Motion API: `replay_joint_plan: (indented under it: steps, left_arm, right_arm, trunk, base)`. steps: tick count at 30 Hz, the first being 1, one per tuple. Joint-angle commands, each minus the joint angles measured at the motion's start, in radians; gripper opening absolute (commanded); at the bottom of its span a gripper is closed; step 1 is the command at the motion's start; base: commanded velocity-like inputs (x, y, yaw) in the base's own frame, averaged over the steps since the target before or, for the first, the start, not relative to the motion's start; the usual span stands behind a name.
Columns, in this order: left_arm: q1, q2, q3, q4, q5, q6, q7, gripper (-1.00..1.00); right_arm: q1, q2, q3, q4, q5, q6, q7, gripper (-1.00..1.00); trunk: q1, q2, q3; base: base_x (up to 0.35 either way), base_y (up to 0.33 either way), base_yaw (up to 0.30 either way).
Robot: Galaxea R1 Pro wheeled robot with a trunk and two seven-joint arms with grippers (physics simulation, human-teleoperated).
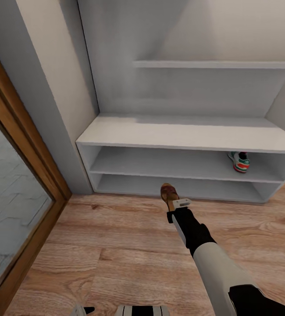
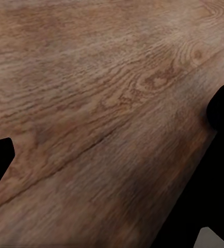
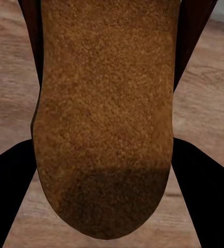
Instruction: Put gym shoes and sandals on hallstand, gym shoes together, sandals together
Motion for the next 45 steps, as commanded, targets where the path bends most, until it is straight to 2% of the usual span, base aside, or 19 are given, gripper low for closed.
replay_joint_plan:
  steps: [1,14,30,45]
  left_arm:
    - [0.000,-0.001,0.008,-0.001,-0.010,-0.005,-0.005,1.00]
    - [0.000,-0.001,0.007,-0.001,-0.012,-0.005,-0.008,1.00]
    - [0.001,-0.001,0.007,0.000,-0.010,-0.005,-0.011,1.00]
    - [0.001,-0.007,0.008,0.002,-0.010,-0.005,-0.009,1.00]
  right_arm:
    - [0.000,0.000,0.002,-0.003,0.005,0.007,-0.001,-1.00]
    - [0.000,0.000,0.003,-0.111,0.004,0.006,-0.004,-1.00]
    - [0.000,0.000,0.001,-0.108,0.007,0.007,-0.004,-1.00]
    - [0.000,0.000,-0.001,-0.108,0.008,0.007,-0.006,-1.00]
  trunk:
    - [0.000,0.000,-0.001]
    - [0.000,0.000,-0.001]
    - [0.000,0.000,-0.001]
    - [0.000,0.000,-0.001]
  base:
    - [0.000,0.000,0.042]
    - [0.000,0.000,0.007]
    - [0.109,0.000,0.000]
    - [0.297,0.000,0.000]
